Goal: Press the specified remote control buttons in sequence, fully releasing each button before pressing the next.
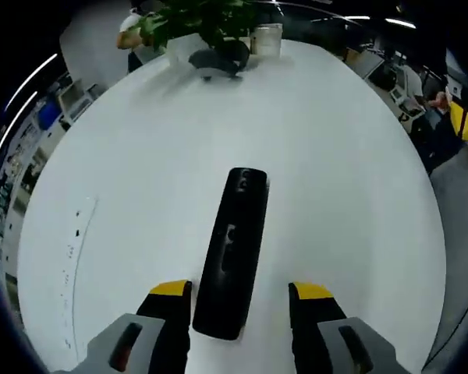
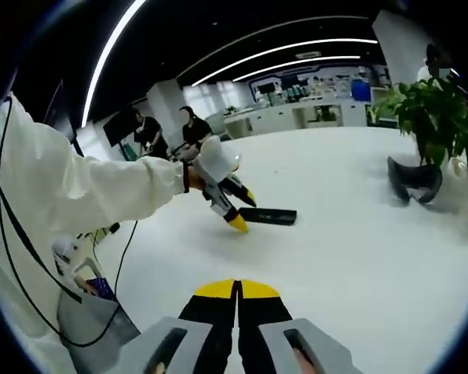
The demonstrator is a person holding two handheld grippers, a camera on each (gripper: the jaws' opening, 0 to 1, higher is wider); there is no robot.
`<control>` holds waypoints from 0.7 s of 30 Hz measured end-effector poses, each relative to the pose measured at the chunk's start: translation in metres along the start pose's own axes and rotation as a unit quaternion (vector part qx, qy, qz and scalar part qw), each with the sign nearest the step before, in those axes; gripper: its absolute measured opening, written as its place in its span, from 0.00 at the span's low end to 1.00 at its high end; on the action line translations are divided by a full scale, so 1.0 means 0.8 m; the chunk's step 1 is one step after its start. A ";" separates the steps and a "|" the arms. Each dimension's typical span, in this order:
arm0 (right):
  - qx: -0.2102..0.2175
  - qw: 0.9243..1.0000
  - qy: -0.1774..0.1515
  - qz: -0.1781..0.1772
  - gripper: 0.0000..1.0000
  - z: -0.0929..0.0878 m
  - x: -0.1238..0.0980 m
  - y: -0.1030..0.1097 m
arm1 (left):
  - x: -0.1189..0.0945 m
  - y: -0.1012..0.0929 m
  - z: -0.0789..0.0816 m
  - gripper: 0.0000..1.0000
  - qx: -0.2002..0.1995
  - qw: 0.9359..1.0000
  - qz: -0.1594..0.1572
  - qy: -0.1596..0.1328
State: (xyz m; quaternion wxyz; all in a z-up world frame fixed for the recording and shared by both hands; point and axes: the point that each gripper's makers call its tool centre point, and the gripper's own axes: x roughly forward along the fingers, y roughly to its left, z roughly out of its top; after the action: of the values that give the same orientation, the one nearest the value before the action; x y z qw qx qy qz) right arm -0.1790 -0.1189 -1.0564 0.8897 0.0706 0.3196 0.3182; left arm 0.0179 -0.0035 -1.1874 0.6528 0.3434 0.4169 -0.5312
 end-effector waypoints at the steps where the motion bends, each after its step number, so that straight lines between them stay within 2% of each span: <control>1: -0.001 1.000 0.000 0.000 0.00 0.000 0.000 0.000 | 0.000 -0.001 0.000 0.49 -0.001 1.000 -0.006 0.002; 12: -0.009 1.000 -0.018 0.003 0.00 0.014 -0.014 0.011 | -0.002 -0.001 -0.008 0.45 0.049 0.998 -0.031 0.023; 16: -0.018 0.999 -0.029 0.004 0.00 0.022 -0.029 0.017 | 0.000 0.005 -0.010 0.42 0.072 0.995 -0.036 0.062; 19: -0.025 0.999 -0.037 0.001 0.00 0.025 -0.041 0.019 | 0.000 0.005 -0.012 0.39 0.078 0.991 -0.032 0.107; 21: -0.026 0.999 -0.046 0.000 0.00 0.027 -0.048 0.020 | 0.002 0.006 -0.010 0.37 0.076 0.990 -0.031 0.114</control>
State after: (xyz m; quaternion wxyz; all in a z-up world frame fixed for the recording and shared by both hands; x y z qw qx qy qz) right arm -0.1968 -0.1286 -1.0137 0.9050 0.0624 0.2700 0.3227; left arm 0.0211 0.0037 -1.1923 0.5564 0.4374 0.4572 -0.5387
